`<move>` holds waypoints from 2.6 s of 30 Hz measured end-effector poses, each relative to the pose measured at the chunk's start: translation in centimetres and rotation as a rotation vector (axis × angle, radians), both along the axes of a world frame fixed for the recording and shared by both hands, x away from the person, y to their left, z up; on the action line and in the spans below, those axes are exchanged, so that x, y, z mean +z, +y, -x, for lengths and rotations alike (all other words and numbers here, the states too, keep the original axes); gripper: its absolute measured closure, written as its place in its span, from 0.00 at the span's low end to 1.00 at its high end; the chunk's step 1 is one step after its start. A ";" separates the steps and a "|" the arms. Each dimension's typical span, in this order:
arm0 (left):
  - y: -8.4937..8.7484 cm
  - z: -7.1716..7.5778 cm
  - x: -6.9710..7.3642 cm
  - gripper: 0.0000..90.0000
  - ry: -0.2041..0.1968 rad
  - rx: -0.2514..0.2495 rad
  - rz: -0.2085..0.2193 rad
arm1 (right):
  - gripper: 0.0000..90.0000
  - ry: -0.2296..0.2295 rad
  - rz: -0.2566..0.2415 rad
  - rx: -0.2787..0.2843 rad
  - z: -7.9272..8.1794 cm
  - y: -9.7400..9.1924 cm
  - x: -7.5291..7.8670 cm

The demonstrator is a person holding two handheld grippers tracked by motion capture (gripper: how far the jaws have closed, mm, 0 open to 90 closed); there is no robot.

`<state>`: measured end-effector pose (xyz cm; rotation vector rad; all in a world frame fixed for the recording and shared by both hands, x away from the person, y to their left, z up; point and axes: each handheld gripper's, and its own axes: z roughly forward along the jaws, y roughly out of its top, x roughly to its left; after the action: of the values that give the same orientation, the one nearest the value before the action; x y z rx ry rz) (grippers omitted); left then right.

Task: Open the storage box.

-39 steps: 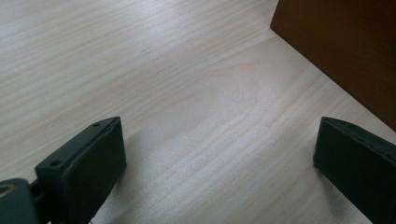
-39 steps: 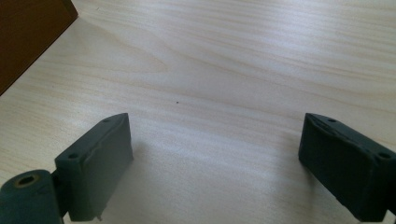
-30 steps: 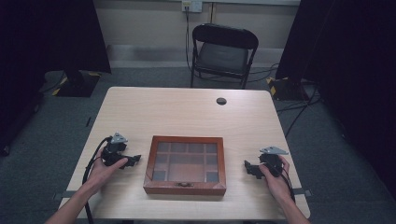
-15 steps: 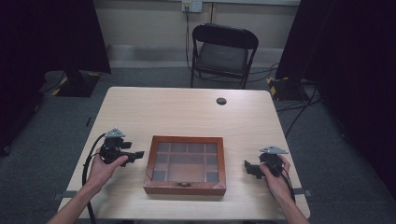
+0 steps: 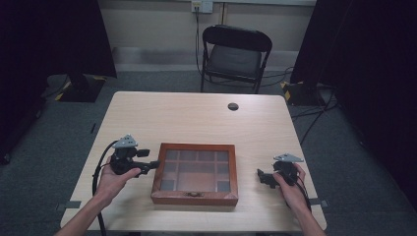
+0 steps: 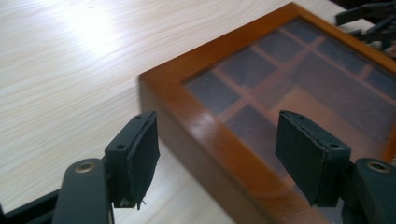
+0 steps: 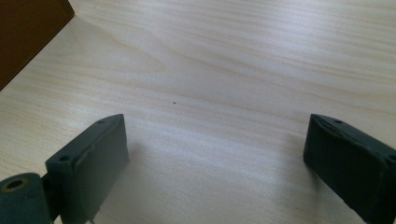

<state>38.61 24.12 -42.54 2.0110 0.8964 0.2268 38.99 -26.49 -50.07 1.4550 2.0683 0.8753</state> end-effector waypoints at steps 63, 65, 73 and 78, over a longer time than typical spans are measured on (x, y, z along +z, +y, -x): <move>-11.0 3.8 -1.4 0.88 0.097 -0.505 -0.016 | 0.06 0.001 0.002 0.003 0.0 0.0 0.0; -11.0 3.8 -1.5 0.88 0.093 -0.509 -0.013 | 0.06 0.001 0.002 0.003 0.0 0.0 0.0; -11.2 4.1 -1.5 0.89 0.047 -0.521 -0.028 | 0.06 0.002 0.002 0.003 -0.1 0.0 0.0; -11.4 4.0 -1.4 0.90 0.054 -0.525 -0.044 | 0.06 0.002 0.003 0.003 -0.1 0.0 0.0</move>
<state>34.63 12.73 -43.91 2.2230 0.3716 -0.1034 39.06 -26.50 -50.06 1.4527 2.0728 0.8715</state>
